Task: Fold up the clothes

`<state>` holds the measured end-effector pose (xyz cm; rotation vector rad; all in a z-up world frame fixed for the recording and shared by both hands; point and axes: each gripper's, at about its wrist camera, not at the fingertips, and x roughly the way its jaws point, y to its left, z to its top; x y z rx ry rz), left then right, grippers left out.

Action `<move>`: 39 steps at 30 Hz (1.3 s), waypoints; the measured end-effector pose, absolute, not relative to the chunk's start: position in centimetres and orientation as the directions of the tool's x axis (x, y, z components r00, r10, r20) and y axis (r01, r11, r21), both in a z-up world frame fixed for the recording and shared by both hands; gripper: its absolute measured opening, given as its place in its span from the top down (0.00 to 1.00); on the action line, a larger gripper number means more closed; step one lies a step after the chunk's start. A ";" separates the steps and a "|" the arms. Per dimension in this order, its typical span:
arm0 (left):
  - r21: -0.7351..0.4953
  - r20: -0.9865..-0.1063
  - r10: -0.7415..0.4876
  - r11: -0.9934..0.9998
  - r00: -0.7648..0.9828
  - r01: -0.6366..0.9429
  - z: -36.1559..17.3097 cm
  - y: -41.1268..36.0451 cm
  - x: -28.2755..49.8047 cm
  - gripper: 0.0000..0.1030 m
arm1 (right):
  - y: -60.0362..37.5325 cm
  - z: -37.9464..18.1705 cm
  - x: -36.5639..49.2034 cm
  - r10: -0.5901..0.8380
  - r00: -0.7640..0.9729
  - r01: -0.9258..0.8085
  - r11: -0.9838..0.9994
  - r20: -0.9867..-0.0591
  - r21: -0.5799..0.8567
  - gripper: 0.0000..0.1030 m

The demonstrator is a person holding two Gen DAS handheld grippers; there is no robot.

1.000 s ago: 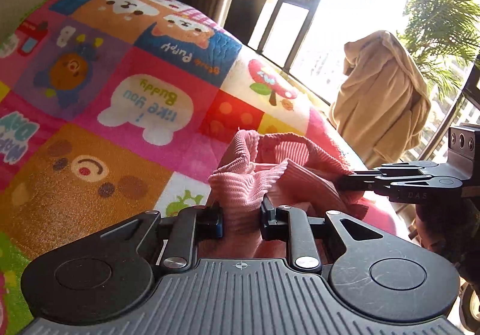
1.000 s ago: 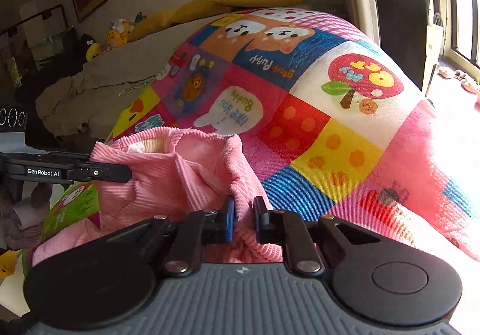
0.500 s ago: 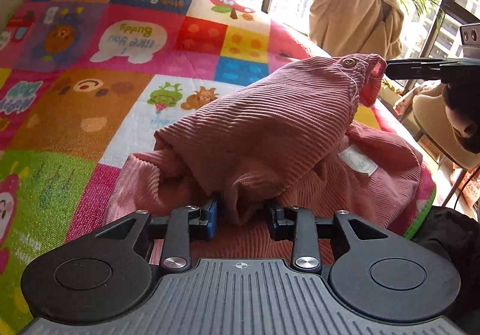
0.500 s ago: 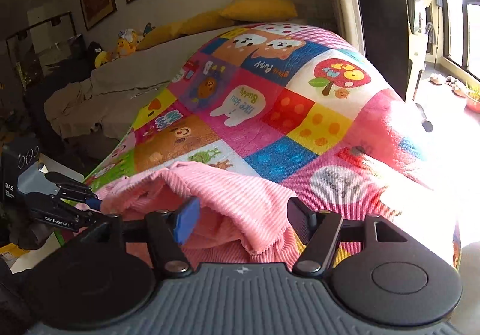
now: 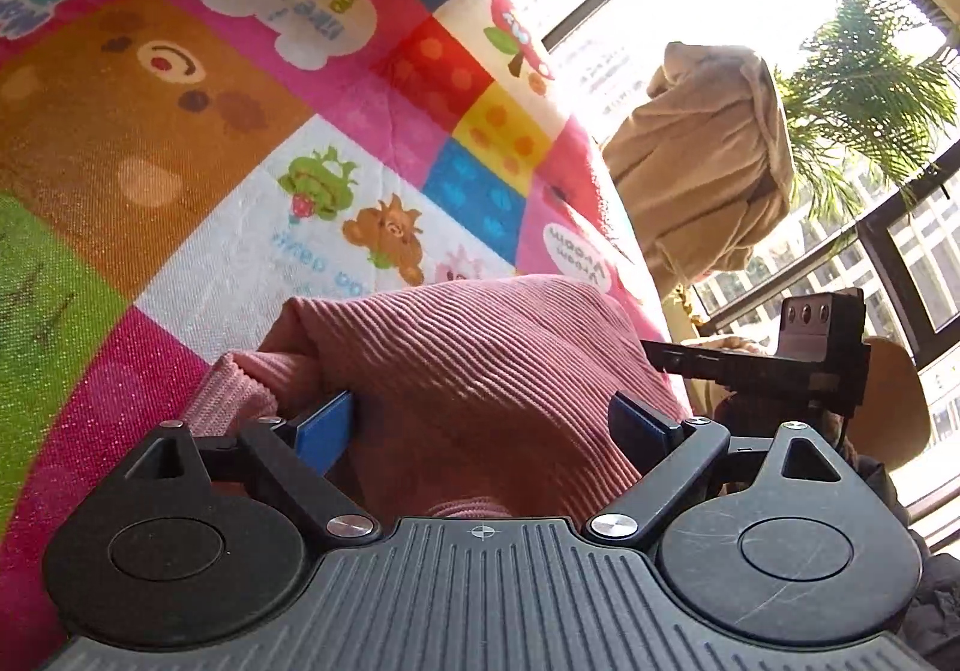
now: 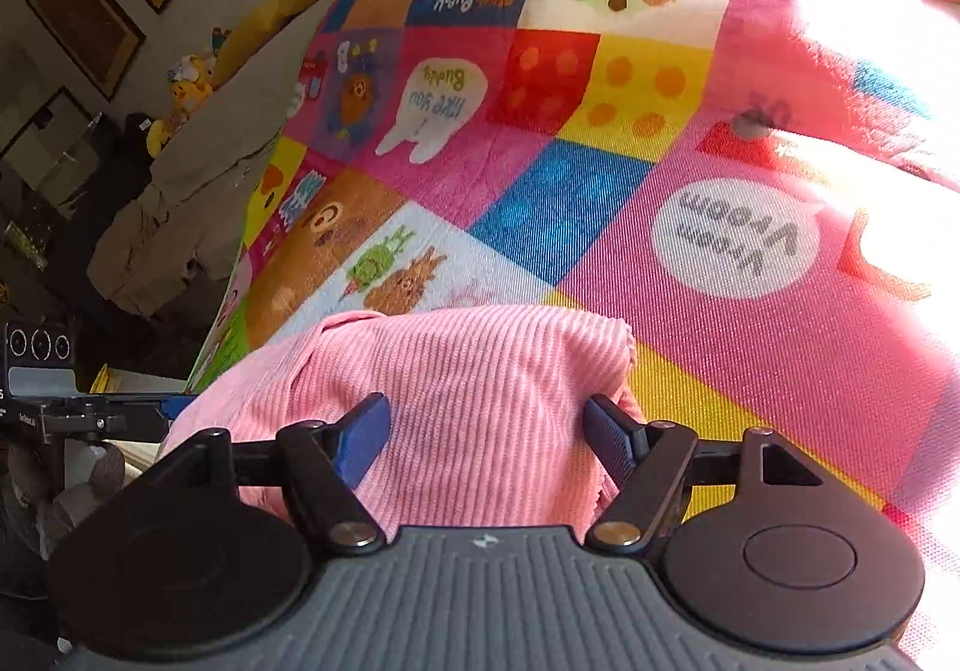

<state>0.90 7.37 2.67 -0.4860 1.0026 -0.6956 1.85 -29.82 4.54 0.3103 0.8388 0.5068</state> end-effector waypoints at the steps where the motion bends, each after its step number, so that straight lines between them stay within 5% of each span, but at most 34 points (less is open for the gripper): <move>1: -0.651 -0.601 -0.715 0.697 0.356 0.301 2.4 6.9 1.6 0.09 | -29.5 4.4 2.4 0.542 0.563 -0.309 0.838 -0.623 0.450 0.28; 17: -0.546 -0.552 -0.629 0.769 0.547 0.333 4.9 6.7 13.1 0.08 | -24.3 3.1 10.6 0.507 0.605 -0.399 0.860 -0.614 0.318 0.26; 23: -0.191 -0.626 -0.378 0.922 0.682 0.336 5.7 8.2 8.0 0.08 | -24.6 1.0 6.6 0.368 0.550 -0.435 0.893 -0.750 0.119 0.26; 29: -0.090 -0.598 -0.409 0.889 0.689 0.449 7.4 8.7 2.9 0.06 | -23.8 3.5 -0.6 0.262 0.711 -0.533 0.806 -0.652 -0.258 0.21; 33: -0.290 -0.623 -0.525 0.843 0.580 0.453 6.0 7.3 3.3 0.06 | -22.2 3.9 -1.5 0.208 0.792 -0.500 0.760 -0.574 -0.414 0.18; 39: -0.644 -0.598 -0.629 0.746 0.497 0.170 3.0 8.4 6.8 0.06 | -18.0 -0.2 -2.1 0.153 0.877 -0.462 0.528 -0.456 -0.712 0.18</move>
